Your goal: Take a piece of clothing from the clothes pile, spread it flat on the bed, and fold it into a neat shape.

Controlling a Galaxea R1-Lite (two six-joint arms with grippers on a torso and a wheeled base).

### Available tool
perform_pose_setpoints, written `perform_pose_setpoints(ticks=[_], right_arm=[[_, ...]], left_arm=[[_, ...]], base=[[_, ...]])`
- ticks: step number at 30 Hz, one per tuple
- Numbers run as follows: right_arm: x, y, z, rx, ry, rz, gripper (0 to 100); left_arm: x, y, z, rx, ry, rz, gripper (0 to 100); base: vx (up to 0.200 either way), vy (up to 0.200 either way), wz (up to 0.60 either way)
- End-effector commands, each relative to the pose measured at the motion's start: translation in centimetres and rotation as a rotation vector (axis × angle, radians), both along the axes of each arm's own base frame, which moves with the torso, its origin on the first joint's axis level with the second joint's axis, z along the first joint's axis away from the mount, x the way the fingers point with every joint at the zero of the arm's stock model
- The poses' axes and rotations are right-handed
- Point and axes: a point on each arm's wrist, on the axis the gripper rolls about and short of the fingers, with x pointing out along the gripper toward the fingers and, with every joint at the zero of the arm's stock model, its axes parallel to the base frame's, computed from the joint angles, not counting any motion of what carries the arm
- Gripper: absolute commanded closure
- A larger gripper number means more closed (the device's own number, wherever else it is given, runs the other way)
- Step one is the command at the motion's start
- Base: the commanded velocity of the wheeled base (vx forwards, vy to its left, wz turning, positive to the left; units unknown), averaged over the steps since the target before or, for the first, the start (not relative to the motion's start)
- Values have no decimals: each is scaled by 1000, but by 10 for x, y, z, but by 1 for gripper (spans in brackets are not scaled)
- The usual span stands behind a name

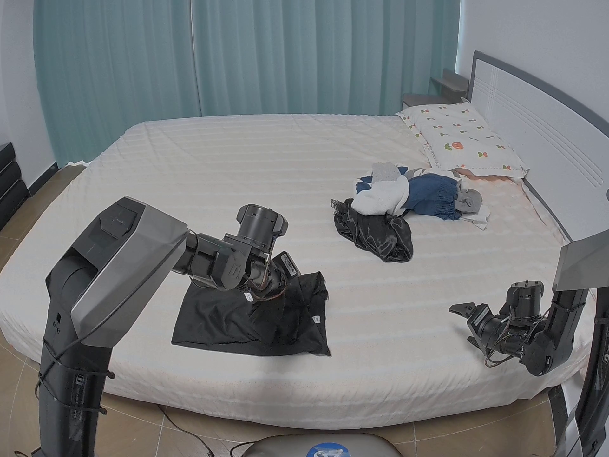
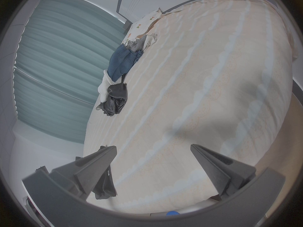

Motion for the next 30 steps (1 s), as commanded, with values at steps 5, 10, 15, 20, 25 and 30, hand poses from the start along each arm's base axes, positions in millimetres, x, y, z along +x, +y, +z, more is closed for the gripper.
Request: perform_pose_setpoints(ticks=[5,10,15,20,25,30], right_arm=[[0,0,-2,0,6,1,0],[0,0,-2,0,6,1,0],[-1,0,-2,0,8,1,0],[-1,0,2,-3,-4,1,0],[0,0,1,-7,-9,0,0],[0,0,2,-10,-20,-1,0]], left_arm=[[-1,-9,1,-30,-6,-32,0],[1,-12,5,-74,-32,-5,0],[2,-2,13,-111,-31,46,0],[0,37,20,-120,0,107,0],[-4,76,16,-114,49,178,0],[-5,109,18,-127,66,257,0]], base=[[0,0,0],[0,0,0],[0,0,0],[0,0,0],[0,0,0],[0,0,0]])
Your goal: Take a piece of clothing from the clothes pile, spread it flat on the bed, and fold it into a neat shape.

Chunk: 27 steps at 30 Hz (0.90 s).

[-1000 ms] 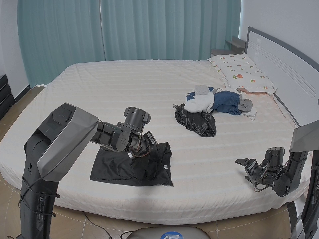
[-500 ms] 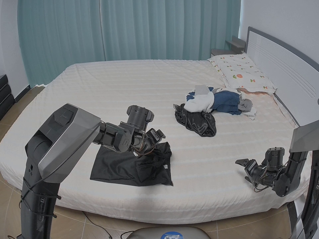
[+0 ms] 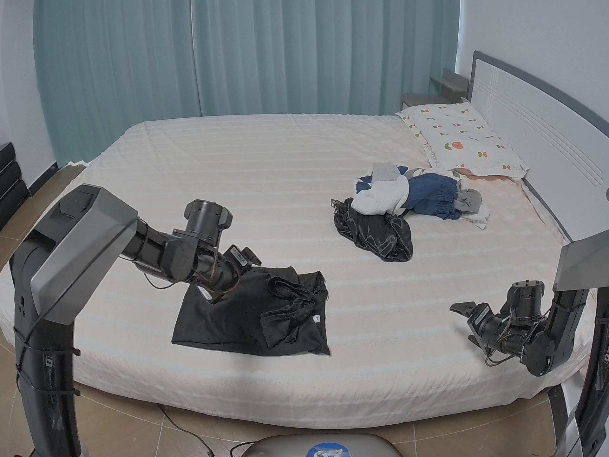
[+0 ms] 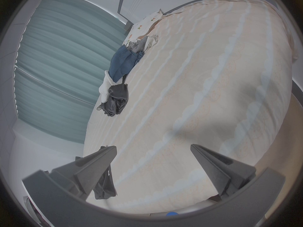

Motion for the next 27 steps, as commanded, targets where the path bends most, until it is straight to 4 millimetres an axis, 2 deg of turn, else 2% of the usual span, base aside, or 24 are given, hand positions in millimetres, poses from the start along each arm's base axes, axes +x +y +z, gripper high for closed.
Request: perform_pose_setpoints(ticks=[1,4,9,14,18,27], right_arm=[[1,0,1,-4,-9,1,0],[2,4,1,-7,-15,10,0],[6,12,2,-31,-27,47,0],[13,20,1,-67,-29,78,0],[27,36,5,-141,-13,73,0],[35,60,10,-202,-38,123,0]], left_arm=[[-5,30,9,-17,9,74,0],[-4,49,13,-63,20,129,0],[-10,66,13,-110,52,143,0],[-16,74,13,-139,73,134,0],[-16,90,9,-174,53,156,0],[-20,101,3,-188,63,170,0]], base=[[0,0,0],[0,0,0],[0,200,0],[0,200,0],[0,200,0],[0,200,0]])
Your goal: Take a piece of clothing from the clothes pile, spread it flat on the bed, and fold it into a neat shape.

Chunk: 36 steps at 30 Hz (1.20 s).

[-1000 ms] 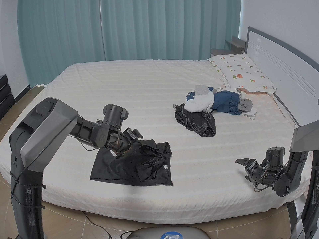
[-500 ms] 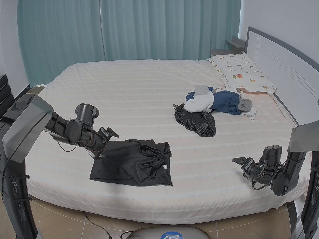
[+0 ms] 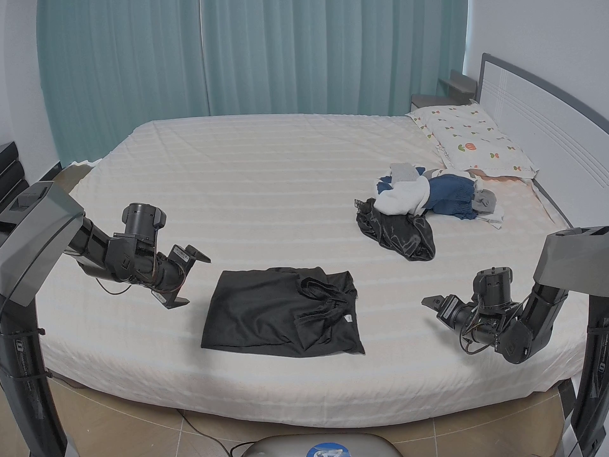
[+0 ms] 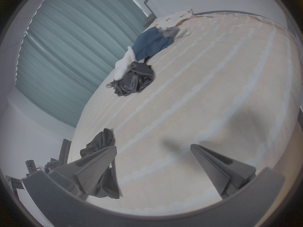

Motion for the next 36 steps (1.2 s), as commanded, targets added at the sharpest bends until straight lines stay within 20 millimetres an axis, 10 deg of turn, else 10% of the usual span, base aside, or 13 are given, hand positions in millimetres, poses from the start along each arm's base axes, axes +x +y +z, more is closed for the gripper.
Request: perform_pose_setpoints(ticks=[1,22,36], right_arm=[[3,12,4,-16,-23,20,0],[13,50,17,-61,-83,97,0],[29,58,17,-57,-95,103,0]], left_arm=[[-2,8,-1,-3,8,17,0],[-1,17,-8,-9,24,25,0],[-3,21,-11,-21,45,55,0]], base=[[0,200,0],[0,200,0],[86,0,0]])
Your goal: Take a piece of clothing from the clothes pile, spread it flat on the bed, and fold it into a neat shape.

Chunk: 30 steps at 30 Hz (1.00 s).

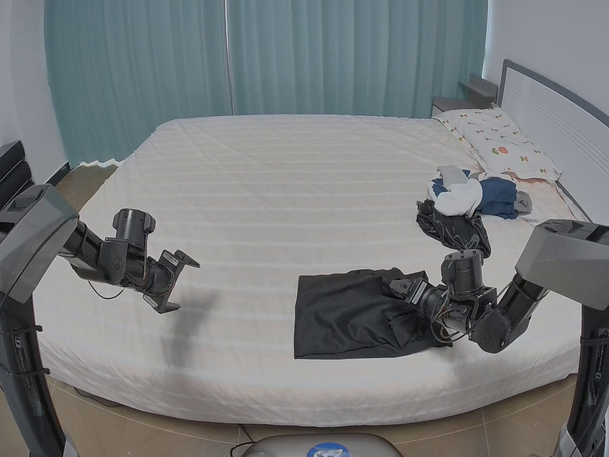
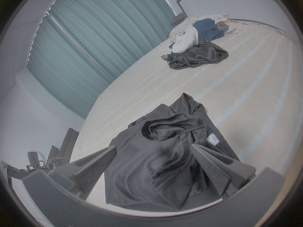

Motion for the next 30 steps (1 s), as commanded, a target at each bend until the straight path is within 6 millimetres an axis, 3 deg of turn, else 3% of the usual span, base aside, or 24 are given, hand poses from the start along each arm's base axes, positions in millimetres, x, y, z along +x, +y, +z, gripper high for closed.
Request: perform_pose_setpoints(ticks=[1,25,26,30], right_arm=[[4,4,-5,-1,2,7,0],[30,21,-24,-14,51,10,0],[31,19,-24,-19,57,3,100],[31,12,-21,-49,64,-49,100]], left_arm=[[0,0,-2,0,6,0,0],[0,-1,-3,13,5,-2,0],[0,-1,-3,13,7,-2,0],[-1,-1,-3,12,8,-3,0]], base=[[200,0,0],[0,0,0],[0,0,0],[0,0,0]])
